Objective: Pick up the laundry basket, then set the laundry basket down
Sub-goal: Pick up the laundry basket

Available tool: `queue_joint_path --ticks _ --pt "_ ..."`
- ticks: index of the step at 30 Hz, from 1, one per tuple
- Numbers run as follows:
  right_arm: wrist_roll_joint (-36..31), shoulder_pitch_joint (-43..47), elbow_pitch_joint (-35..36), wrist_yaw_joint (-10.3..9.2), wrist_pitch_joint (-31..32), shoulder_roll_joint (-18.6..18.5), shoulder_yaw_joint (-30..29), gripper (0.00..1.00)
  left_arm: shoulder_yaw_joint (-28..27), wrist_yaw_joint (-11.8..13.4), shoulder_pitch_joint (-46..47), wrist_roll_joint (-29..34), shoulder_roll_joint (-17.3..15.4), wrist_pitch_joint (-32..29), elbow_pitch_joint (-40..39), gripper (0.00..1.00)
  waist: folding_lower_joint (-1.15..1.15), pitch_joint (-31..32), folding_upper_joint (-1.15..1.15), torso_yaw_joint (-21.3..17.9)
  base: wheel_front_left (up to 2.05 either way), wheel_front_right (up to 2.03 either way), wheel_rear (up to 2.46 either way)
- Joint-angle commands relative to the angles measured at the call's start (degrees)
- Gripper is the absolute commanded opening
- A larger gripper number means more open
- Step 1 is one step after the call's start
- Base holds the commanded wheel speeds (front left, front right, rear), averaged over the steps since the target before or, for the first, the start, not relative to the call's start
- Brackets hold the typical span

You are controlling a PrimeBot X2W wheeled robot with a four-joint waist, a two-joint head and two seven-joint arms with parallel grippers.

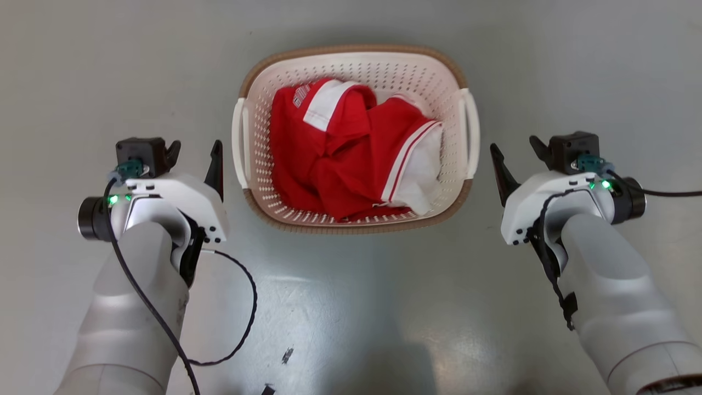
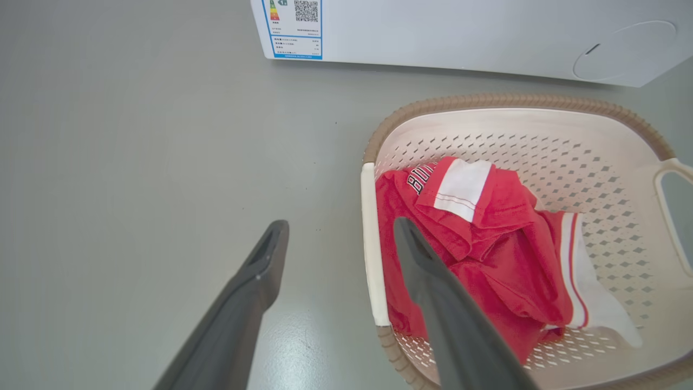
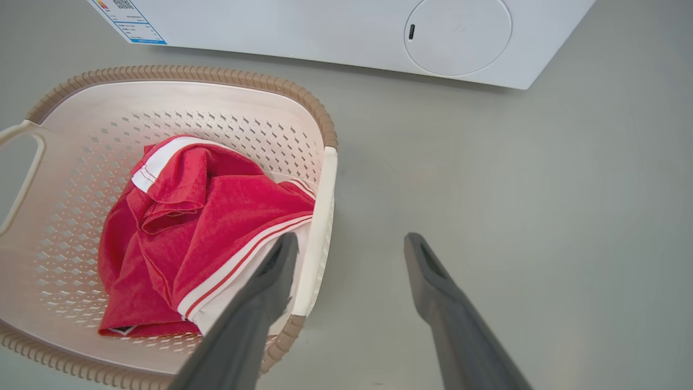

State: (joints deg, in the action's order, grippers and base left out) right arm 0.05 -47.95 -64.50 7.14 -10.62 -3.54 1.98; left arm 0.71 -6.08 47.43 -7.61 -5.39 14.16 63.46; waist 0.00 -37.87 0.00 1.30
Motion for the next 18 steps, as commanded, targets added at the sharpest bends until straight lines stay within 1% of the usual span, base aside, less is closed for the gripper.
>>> queue_joint_path --ticks 1,8,18 --pt "0.68 -0.94 -0.28 0.35 -1.0 0.66 1.75 1.0 -0.61 -0.42 1.02 -0.62 -1.57 0.66 0.04 1.0 0.0 -1.24 0.0 0.97 0.0 0.0 0.0" --pt "2.19 -2.55 -2.9 0.35 -1.83 0.66 4.55 1.0 0.51 -0.96 3.61 -1.5 -0.39 0.82 1.09 1.0 0.0 -3.65 0.0 1.74 0.0 0.0 0.0" --pt "1.72 -5.29 -4.52 0.35 -2.85 0.66 4.51 1.0 2.37 -1.26 5.89 -2.02 0.75 0.83 -0.69 1.0 0.0 -7.09 0.0 2.47 0.0 0.0 0.0"
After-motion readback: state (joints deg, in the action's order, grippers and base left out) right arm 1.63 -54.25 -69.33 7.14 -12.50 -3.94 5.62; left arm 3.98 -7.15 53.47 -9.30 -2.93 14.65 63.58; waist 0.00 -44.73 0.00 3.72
